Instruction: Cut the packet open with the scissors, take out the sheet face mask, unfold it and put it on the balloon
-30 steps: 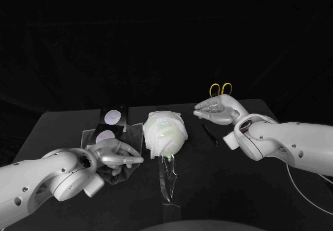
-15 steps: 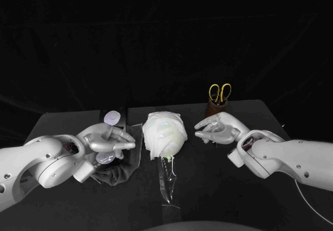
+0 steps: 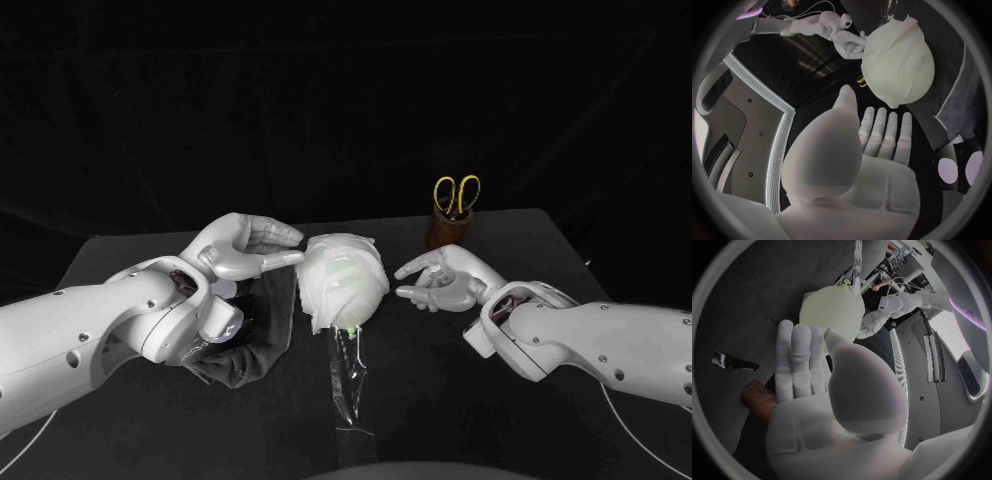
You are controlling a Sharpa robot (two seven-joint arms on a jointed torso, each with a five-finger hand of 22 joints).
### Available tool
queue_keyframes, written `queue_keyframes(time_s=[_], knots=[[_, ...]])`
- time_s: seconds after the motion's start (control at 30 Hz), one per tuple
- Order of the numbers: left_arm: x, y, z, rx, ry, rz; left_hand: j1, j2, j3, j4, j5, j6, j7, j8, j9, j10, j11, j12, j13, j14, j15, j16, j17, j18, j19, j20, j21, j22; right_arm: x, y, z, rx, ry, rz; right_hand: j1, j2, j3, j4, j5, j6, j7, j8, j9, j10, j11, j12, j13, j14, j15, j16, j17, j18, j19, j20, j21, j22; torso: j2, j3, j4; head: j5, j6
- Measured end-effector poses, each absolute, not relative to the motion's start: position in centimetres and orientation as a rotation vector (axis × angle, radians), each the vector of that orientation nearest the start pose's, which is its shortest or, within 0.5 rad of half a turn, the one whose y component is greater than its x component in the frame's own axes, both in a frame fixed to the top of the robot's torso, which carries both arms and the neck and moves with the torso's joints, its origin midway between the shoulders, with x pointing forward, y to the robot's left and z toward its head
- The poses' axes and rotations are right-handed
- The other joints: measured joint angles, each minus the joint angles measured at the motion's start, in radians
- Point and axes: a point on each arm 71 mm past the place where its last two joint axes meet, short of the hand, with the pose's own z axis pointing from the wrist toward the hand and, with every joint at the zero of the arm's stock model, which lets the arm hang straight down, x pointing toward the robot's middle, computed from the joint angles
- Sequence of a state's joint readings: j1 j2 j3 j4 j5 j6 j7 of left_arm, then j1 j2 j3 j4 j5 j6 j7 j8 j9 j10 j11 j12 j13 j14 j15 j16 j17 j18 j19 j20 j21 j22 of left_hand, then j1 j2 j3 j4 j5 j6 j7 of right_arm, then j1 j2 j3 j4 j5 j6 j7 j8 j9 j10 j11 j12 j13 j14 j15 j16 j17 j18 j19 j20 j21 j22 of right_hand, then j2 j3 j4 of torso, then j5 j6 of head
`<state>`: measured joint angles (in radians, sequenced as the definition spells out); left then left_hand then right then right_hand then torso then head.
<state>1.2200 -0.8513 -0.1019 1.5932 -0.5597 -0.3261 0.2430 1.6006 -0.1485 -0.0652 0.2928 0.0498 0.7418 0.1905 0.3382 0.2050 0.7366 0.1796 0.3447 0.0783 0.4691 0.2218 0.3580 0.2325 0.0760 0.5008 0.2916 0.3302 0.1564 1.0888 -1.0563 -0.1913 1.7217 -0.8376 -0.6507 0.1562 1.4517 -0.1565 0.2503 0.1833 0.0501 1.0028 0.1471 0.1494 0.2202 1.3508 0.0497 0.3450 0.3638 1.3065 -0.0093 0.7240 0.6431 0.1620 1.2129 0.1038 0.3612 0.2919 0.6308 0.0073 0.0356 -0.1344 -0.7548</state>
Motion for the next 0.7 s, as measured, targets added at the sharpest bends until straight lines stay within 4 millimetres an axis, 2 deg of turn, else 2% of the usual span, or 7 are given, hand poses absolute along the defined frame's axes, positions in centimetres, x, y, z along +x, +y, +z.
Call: queue_keyframes(time_s=[0.07, 0.13, 0.23, 0.3, 0.47, 0.6, 0.7], knots=[[46.7, 17.8, -18.5, -0.478, 1.667, -1.341, -0.009, -0.033, -0.016, 0.004, 0.0, -0.024, -0.01, -0.015, -0.007, -0.029, -0.018, -0.033, -0.012, -0.086, 0.013, -0.073, -0.041, 0.0, -0.048, 0.002, -0.041, -0.021, 40.1, -25.7, -25.1, 0.5, 1.642, 0.911, 0.0, 0.0, -0.001, -0.001, 0.0, 0.0, 0.0, 0.0, 0.0, -0.002, 0.001, 0.005, 0.011, -0.003, 0.0, 0.009, 0.008, 0.0, 0.0, 0.0, 0.001, 0.003, 0.0, 0.0, 0.0001, 0.0, 0.001], [46.9, 17.2, -18.4, -0.409, 1.654, -1.339, -0.014, -0.108, -0.098, 0.011, 0.006, -0.123, -0.036, -0.067, -0.031, -0.196, -0.052, -0.132, -0.027, -0.207, -0.007, -0.165, -0.094, 0.0, -0.142, 0.004, -0.109, -0.055, 40.1, -25.7, -25.2, 0.501, 1.638, 0.905, 0.004, 0.004, -0.005, 0.003, 0.0, 0.0, 0.0, -0.004, -0.003, -0.027, 0.003, 0.037, 0.062, -0.027, -0.001, 0.052, 0.036, -0.001, -0.007, -0.005, 0.02, 0.019, 0.0, 0.0, 0.0004, 0.0, 0.001], [47.2, 16.4, -18.3, -0.296, 1.642, -1.323, -0.019, -0.147, -0.149, 0.01, 0.008, -0.234, -0.068, -0.121, -0.06, -0.335, -0.091, -0.206, -0.037, -0.289, -0.028, -0.225, -0.131, -0.01, -0.227, 0.005, -0.167, -0.082, 40.2, -25.7, -25.3, 0.503, 1.632, 0.899, 0.004, 0.004, -0.007, 0.006, 0.0, -0.002, -0.002, -0.007, -0.005, -0.036, 0.006, 0.062, 0.1, -0.033, 0.002, 0.081, 0.053, -0.001, -0.014, -0.002, 0.034, 0.031, 0.0, 0.0001, 0.0008, 0.001, 0.002], [47.4, 16.0, -18.3, -0.227, 1.641, -1.308, -0.027, -0.155, -0.154, 0.008, 0.008, -0.299, -0.092, -0.151, -0.076, -0.405, -0.118, -0.241, -0.042, -0.33, -0.043, -0.254, -0.15, -0.01, -0.28, 0.005, -0.201, -0.098, 40.2, -25.7, -25.4, 0.505, 1.629, 0.895, 0.004, 0.004, -0.01, 0.009, 0.0, -0.002, -0.002, -0.011, -0.006, -0.04, 0.003, 0.073, 0.118, -0.038, 0.0, 0.093, 0.06, -0.002, -0.018, -0.004, 0.037, 0.038, 0.0, 0.0002, 0.001, 0.001, 0.002], [47.8, 15.0, -18.6, -0.043, 1.664, -1.262, -0.046, -0.165, -0.16, 0.008, 0.005, -0.43, -0.13, -0.212, -0.111, -0.538, -0.159, -0.296, -0.053, -0.404, -0.059, -0.306, -0.187, -0.015, -0.353, 0.003, -0.246, -0.118, 40.2, -25.7, -25.5, 0.508, 1.624, 0.89, 0.004, 0.004, -0.011, 0.009, 0.0, -0.007, 0.0, -0.011, -0.008, -0.049, 0.008, 0.084, 0.142, -0.044, 0.002, 0.106, 0.068, -0.002, -0.025, -0.004, 0.048, 0.047, -0.001, 0.0003, 0.0005, 0.002, 0.002], [47.9, 14.3, -19.0, 0.067, 1.703, -1.238, -0.059, -0.165, -0.16, 0.008, 0.005, -0.503, -0.153, -0.244, -0.13, -0.605, -0.18, -0.318, -0.06, -0.435, -0.07, -0.331, -0.206, -0.016, -0.384, 0.001, -0.264, -0.127, 40.2, -25.6, -25.5, 0.509, 1.622, 0.888, 0.009, 0.009, -0.013, 0.011, 0.0, -0.01, -0.001, -0.015, -0.008, -0.053, 0.003, 0.094, 0.162, -0.051, 0.002, 0.119, 0.073, -0.005, -0.028, -0.002, 0.057, 0.055, -0.001, 0.0003, 0.0005, 0.002, 0.004], [47.9, 13.9, -19.2, 0.129, 1.733, -1.225, -0.059, -0.165, -0.16, 0.008, 0.005, -0.528, -0.174, -0.252, -0.137, -0.627, -0.202, -0.325, -0.06, -0.444, -0.079, -0.333, -0.212, -0.015, -0.39, 0.001, -0.267, -0.129, 40.2, -25.4, -25.6, 0.509, 1.622, 0.89, 0.009, 0.009, -0.013, 0.011, 0.0, -0.01, -0.001, -0.015, -0.008, -0.057, 0.007, 0.099, 0.171, -0.051, 0.002, 0.124, 0.076, 0.006, -0.028, -0.001, 0.063, 0.059, -0.001, 0.0003, 0.0005, 0.001, 0.005]])
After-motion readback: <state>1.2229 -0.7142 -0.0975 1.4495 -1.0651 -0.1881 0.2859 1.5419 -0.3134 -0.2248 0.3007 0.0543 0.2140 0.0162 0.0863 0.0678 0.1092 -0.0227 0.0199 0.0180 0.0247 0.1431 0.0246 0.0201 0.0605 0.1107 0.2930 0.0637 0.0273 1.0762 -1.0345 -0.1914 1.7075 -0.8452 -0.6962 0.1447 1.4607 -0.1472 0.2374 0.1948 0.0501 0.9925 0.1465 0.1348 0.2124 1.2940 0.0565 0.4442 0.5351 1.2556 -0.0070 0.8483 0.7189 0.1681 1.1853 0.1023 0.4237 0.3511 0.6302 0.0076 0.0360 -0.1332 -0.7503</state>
